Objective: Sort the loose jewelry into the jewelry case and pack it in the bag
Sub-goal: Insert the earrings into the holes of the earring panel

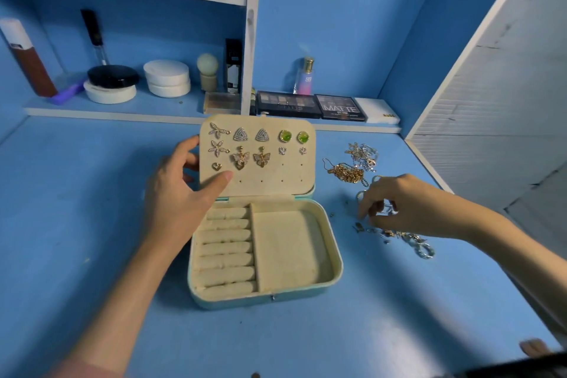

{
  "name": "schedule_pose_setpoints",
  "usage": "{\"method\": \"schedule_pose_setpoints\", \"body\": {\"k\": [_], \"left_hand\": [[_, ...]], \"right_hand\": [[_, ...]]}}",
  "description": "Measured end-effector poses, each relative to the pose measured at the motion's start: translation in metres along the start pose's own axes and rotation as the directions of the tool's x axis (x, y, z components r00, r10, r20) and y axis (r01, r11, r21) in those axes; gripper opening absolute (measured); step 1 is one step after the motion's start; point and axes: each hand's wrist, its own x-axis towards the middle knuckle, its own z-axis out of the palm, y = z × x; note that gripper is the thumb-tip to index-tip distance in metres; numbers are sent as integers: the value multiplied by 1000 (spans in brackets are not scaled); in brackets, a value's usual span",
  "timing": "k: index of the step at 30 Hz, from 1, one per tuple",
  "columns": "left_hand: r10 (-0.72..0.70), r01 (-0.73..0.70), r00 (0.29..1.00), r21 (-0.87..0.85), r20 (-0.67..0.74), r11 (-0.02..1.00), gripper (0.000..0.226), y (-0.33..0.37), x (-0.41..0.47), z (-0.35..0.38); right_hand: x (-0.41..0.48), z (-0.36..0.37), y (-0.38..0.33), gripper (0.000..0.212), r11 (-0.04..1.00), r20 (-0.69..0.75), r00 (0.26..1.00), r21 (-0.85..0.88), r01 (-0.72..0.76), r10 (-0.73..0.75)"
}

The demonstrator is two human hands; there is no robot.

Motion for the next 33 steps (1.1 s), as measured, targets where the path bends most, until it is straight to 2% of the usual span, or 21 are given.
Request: {"method": "schedule_pose_setpoints", "body": {"k": [8, 10, 15, 27, 33], "left_hand": [[-7, 7, 1000, 1, -1, 1000, 62, 3, -1, -1], [-12, 12, 1000, 2, -4, 1000, 60, 3, -1, -1], [-4, 4, 1000, 7, -7, 1000, 61, 4, -1, -2], [22, -22, 1000, 3, 17, 1000, 60, 5, -2, -3], [40, -41, 999, 10, 18, 999, 55, 3, -2, -3]], "right_hand": [[-6, -2, 3, 22, 999, 50, 999, -35, -13, 15], [-7, -5, 3, 29, 998, 89, 995, -50, -31, 35], [-12, -10, 6, 27, 996, 184, 982, -86, -34, 50], [-14, -6, 16, 15, 992, 182, 979, -102, -78, 95], [-12, -3, 16, 10, 992, 110, 989, -92, -84, 94]]}}
